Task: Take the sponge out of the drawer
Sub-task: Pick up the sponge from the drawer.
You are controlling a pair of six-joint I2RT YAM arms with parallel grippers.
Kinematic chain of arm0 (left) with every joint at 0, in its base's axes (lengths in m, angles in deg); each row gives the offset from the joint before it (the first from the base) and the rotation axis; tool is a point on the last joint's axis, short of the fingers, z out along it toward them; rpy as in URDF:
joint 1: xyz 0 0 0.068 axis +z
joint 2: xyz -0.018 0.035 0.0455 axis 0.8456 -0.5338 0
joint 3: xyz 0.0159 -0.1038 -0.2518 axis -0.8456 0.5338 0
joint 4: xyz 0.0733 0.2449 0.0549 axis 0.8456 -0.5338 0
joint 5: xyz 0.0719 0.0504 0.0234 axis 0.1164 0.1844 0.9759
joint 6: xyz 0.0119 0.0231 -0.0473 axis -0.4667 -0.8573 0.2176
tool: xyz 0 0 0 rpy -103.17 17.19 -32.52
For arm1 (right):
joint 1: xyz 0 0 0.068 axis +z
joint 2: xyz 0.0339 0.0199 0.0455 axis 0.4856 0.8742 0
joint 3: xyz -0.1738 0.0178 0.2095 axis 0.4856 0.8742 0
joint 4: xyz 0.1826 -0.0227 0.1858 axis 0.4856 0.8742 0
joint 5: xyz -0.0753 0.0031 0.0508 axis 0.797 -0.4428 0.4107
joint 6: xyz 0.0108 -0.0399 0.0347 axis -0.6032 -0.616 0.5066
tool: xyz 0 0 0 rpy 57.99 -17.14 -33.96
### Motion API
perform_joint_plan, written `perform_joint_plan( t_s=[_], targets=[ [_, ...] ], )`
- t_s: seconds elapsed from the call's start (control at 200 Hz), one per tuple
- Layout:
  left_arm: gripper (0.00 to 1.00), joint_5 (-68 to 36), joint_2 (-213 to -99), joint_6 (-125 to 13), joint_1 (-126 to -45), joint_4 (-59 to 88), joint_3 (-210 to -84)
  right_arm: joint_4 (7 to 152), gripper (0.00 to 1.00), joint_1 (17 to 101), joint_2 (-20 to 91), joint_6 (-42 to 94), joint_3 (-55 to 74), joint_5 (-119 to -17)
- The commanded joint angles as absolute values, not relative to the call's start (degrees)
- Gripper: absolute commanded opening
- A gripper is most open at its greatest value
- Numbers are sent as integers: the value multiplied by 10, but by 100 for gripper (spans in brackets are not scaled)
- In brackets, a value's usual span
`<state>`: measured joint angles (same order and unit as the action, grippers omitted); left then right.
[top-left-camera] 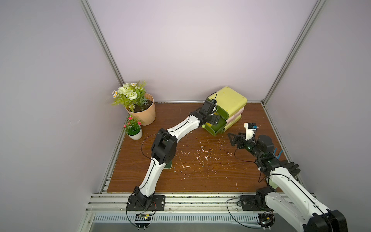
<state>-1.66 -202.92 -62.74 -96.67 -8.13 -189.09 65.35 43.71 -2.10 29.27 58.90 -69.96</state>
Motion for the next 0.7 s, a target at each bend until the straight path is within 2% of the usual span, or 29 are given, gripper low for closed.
perform_joint_plan(
  t_s=[0.0,0.445,0.696],
  targets=[
    [89,-16,-2046,-634,-961,-104,-1907,644,91,441,-21,284,582,-699],
    [96,-18,-2066,-674,-961,-149,-1952,644,91,441,-18,284,581,-702],
    [96,-35,-2068,-696,-962,-161,-1949,647,91,441,-16,283,580,-699]
  ],
)
